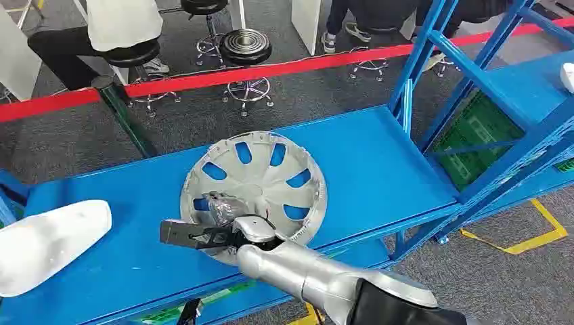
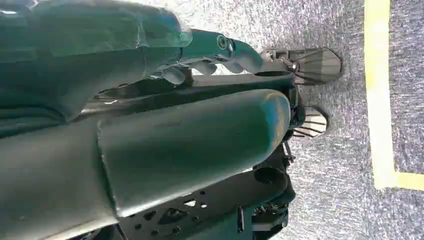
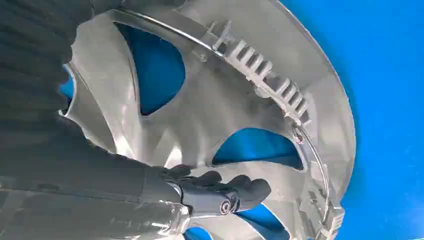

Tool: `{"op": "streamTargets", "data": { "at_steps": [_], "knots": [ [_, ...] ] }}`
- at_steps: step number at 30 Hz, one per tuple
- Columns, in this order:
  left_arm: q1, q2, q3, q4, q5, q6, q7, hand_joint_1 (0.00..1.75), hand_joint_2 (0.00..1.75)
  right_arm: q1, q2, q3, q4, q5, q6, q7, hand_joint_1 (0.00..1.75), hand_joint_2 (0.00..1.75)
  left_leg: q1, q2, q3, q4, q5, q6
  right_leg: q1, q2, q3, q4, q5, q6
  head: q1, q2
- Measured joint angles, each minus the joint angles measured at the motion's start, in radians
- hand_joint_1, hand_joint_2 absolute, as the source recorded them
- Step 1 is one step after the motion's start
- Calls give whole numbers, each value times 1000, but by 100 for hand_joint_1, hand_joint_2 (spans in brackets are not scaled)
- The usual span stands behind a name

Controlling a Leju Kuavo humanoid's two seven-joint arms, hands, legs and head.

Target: Take the parts from the cabinet and place them on the table.

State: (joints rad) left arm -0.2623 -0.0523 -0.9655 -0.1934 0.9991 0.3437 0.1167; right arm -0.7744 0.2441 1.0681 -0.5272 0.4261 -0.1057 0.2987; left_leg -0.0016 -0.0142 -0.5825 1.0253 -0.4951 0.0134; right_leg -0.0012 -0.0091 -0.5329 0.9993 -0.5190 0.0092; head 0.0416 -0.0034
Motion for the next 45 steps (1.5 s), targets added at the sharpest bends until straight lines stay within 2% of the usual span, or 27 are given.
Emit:
{"op": "streamTargets", "data": {
  "at_steps": [15, 16, 18, 22, 27, 33, 39, 45],
  "knots": [
    [-1, 0, -1, 0, 0, 0, 0, 0, 0, -2, 0, -5, 11, -9, -2, 4, 0, 175, 0, 0, 3, 0, 0, 0, 0, 0, 2, 0, 0, 0, 0, 0],
    [-1, 0, -1, 0, 0, 0, 0, 0, 0, -2, 0, -5, 12, -13, -7, 3, 175, 175, 0, 0, 3, 0, 0, 0, 0, 0, 2, 0, 0, 0, 0, 0],
    [-1, -1, -1, 0, 0, 1, 0, 0, 0, 1, 0, -6, 13, -23, -29, -7, 175, 175, 0, 0, 3, 0, 0, 0, 0, 0, 2, 0, 0, 0, 0, 0],
    [2, -2, -1, 0, 16, 12, -14, 0, 0, 9, -8, -26, 14, -41, -121, -61, 175, 175, 0, 0, 3, 0, 0, 0, 0, 0, 3, 0, 0, 0, 0, 0],
    [14, 0, -2, 0, 43, 32, -43, 0, 0, 24, -34, -57, -10, -77, -198, -85, 175, 175, 0, 1, 3, 0, 0, 0, 0, 0, 6, 0, 0, 0, 0, 0],
    [23, 4, -1, 0, 74, 50, -66, 0, 0, 58, -84, -110, -73, -168, -232, -102, 175, 175, 0, 1, 3, 0, 0, 0, 0, -1, 6, -1, -1, -1, 0, 0],
    [38, 5, -1, 0, 105, 58, -100, 0, 0, 118, -138, -155, -142, -228, -293, -152, 175, 175, 0, 0, 6, 0, -2, 0, 0, -2, 8, -3, -3, 1, 0, 0],
    [51, 8, 1, 0, 121, 62, -122, 0, 0, 172, -190, -182, -251, -247, -331, -151, 175, 175, 0, -1, 8, 0, -2, 1, 0, -3, 10, -4, -3, 1, 0, 0]
  ]
}}
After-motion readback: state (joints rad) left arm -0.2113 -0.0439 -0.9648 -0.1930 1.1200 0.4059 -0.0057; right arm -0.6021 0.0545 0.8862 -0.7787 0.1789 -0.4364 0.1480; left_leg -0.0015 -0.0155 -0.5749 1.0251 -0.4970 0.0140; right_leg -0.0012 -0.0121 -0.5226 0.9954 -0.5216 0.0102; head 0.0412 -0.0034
